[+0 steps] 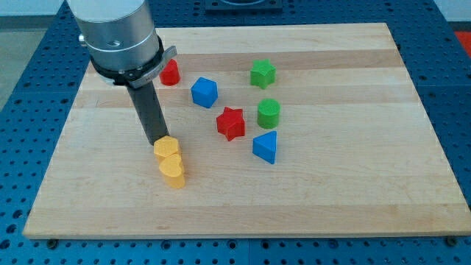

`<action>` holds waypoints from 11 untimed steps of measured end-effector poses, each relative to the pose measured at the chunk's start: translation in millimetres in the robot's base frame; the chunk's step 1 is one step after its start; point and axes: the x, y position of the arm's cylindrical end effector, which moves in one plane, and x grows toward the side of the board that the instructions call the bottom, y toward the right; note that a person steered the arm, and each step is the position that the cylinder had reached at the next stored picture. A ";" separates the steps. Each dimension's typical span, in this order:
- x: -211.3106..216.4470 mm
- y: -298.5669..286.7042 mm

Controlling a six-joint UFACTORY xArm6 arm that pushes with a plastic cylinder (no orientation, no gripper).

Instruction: Place the yellow blocks diagonally to red star

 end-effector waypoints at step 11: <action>87.5 39.8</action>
